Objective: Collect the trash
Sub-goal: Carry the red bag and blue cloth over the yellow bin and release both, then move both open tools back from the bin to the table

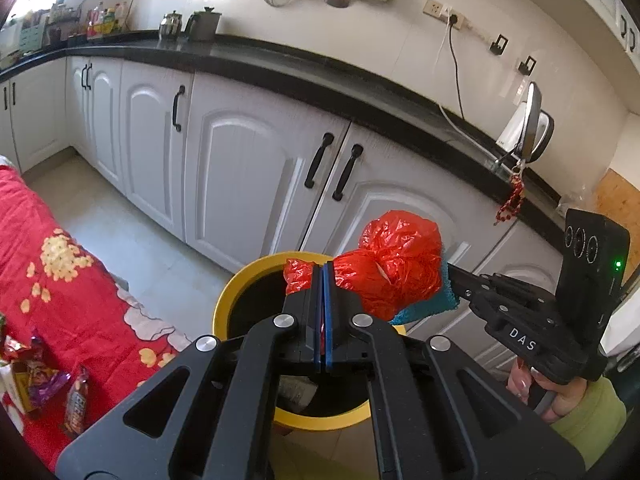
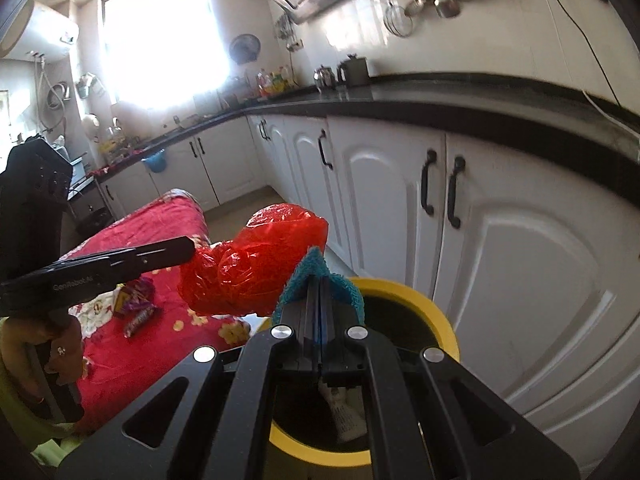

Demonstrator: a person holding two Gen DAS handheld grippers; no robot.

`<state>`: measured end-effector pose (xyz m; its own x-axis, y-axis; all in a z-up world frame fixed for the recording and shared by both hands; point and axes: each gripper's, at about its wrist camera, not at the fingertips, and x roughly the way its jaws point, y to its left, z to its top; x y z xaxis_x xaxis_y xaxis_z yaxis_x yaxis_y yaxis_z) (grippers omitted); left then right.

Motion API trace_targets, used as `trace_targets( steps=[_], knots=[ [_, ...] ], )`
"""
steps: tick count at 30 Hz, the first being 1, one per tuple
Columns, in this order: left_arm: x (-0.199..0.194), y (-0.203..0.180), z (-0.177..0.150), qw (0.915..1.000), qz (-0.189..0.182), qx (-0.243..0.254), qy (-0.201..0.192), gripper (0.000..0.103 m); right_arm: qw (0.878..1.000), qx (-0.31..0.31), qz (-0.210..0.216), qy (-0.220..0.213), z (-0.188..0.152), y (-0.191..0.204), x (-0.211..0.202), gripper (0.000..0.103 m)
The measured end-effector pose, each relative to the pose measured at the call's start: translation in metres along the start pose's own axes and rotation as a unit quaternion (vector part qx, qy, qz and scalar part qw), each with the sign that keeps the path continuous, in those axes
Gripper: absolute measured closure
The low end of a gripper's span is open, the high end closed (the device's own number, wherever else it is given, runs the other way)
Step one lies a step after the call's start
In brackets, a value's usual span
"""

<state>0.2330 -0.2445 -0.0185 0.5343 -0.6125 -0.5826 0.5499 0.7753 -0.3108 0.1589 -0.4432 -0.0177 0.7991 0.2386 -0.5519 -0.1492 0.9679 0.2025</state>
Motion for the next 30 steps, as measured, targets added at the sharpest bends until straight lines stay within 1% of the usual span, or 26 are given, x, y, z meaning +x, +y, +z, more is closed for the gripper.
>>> trace_targets(
  steps=[11, 17, 18, 20, 21, 22, 23, 24, 25, 26, 27, 28, 29, 30],
  knots=[
    [0.03, 0.007, -0.007, 0.9995, 0.005, -0.008, 0.029, 0.103, 0.999, 0.026, -0.005, 0.043, -0.019, -0.02, 0.026, 0.102],
    [0.046, 0.009, -0.011, 0.9988, -0.002, -0.019, 0.044, 0.103, 0.997, 0.037, -0.01, 0.063, -0.028, -0.027, 0.037, 0.101],
    [0.049, 0.009, -0.012, 0.9987, -0.004, -0.02, 0.048, 0.103, 0.997, 0.04, -0.012, 0.066, -0.028, -0.03, 0.039, 0.097],
    [0.054, 0.01, -0.013, 0.9983, -0.005, -0.024, 0.052, 0.103, 0.997, 0.047, -0.019, 0.066, -0.029, -0.034, 0.039, 0.072],
    [0.057, 0.011, -0.014, 0.998, -0.007, -0.027, 0.056, 0.102, 0.996, 0.05, -0.025, 0.065, -0.03, -0.036, 0.038, 0.068],
    [0.059, 0.012, -0.015, 0.9978, -0.008, -0.029, 0.059, 0.1, 0.996, 0.052, -0.03, 0.065, -0.031, -0.039, 0.037, 0.068],
    [0.06, 0.012, -0.016, 0.9978, -0.006, -0.028, 0.059, 0.091, 0.996, 0.053, -0.032, 0.065, -0.031, -0.04, 0.037, 0.067],
    [0.06, 0.012, -0.016, 0.9979, -0.004, -0.026, 0.058, 0.086, 0.996, 0.054, -0.035, 0.063, -0.032, -0.042, 0.035, 0.066],
    [0.06, 0.012, -0.017, 0.998, -0.002, -0.025, 0.057, 0.073, 0.996, 0.055, -0.037, 0.062, -0.032, -0.043, 0.034, 0.061],
    [0.059, 0.013, -0.017, 0.9981, 0.002, -0.025, 0.056, 0.063, 0.996, 0.056, -0.04, 0.061, -0.032, -0.043, 0.033, 0.057],
    [0.058, 0.013, -0.017, 0.9982, 0.007, -0.026, 0.054, 0.054, 0.996, 0.056, -0.046, 0.059, -0.032, -0.044, 0.032, 0.056],
    [0.055, 0.014, -0.017, 0.9983, 0.01, -0.026, 0.051, 0.049, 0.996, 0.055, -0.05, 0.059, -0.032, -0.044, 0.031, 0.051],
    [0.053, 0.015, -0.018, 0.9984, 0.013, -0.025, 0.048, 0.041, 0.995, 0.055, -0.054, 0.057, -0.032, -0.044, 0.029, 0.045],
    [0.05, 0.016, -0.018, 0.9985, 0.016, -0.025, 0.046, 0.037, 0.995, 0.056, -0.055, 0.054, -0.032, -0.044, 0.028, 0.043]
  ],
)
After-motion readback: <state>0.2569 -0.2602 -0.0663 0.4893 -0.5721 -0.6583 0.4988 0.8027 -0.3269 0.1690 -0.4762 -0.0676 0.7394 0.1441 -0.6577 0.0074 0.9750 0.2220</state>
